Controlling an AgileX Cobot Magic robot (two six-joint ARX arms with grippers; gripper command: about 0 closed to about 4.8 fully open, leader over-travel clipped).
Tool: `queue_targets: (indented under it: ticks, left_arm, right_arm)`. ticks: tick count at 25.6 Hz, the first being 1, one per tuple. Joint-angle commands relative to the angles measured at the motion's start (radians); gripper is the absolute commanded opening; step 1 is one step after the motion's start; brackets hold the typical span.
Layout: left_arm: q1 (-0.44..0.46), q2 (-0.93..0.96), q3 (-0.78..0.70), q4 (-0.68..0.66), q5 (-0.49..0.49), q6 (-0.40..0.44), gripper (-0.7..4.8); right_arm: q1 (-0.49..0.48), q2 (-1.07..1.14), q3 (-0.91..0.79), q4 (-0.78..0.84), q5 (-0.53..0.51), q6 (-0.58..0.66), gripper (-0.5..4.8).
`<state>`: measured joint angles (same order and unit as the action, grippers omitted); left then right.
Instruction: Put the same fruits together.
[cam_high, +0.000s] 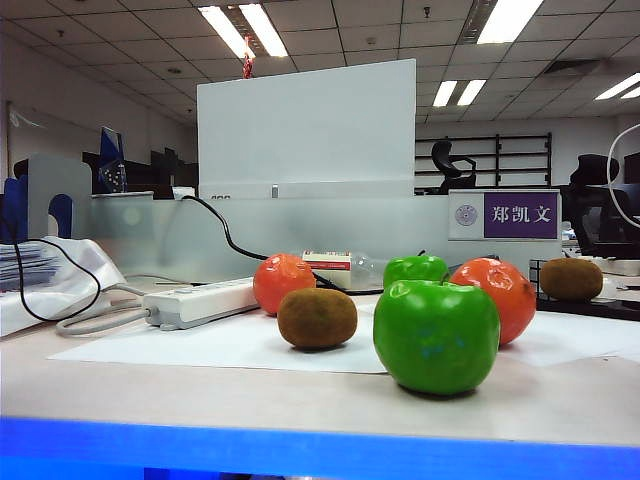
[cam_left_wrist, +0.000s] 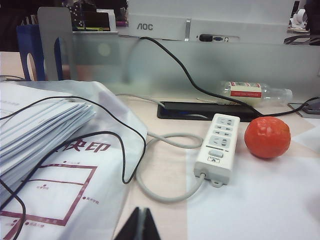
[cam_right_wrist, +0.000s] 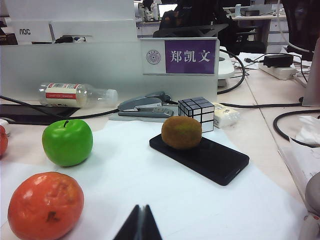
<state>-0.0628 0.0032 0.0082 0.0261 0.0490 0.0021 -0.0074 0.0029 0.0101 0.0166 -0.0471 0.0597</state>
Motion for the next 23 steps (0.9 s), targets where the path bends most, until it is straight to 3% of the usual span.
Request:
queue_targets:
  ticks: [1, 11, 14, 16, 18, 21, 23]
  left_arm:
    - [0.0, -0.001, 0.001, 0.014, 0.0, -0.006, -0.05]
    - [0.0, -0.001, 0.001, 0.023, -0.004, 0.016, -0.05]
    - [0.0, -0.001, 0.001, 0.039, 0.0, -0.093, -0.05]
    - [0.0, -0.001, 0.001, 0.039, 0.004, -0.269, 0.23]
    - [0.0, -0.001, 0.002, 0.067, 0.026, -0.313, 0.91]
    - [0.0, -0.001, 0.006, 0.191, 0.194, -0.308, 0.99]
    - [-0.001, -0.001, 0.023, 0.214, 0.206, -0.324, 1.0]
  right_arm:
    - [0.0, -0.002, -0.001, 0.01, 0.0, 0.003, 0.01]
    - [0.0, -0.002, -0.001, 0.01, 0.0, 0.003, 0.01]
    - [0.001, -0.002, -0.001, 0.016, -0.03, 0.028, 0.01]
    - [0.001, -0.002, -0.001, 0.024, -0.064, 0.097, 0.01]
    - [0.002, -0.002, -0.001, 0.042, -0.129, 0.124, 0.02]
    - [0.002, -0.002, -0.001, 0.1, -0.274, 0.128, 0.04]
    - [0.002, -0.001, -0.001, 0.188, -0.284, 0.129, 0.05]
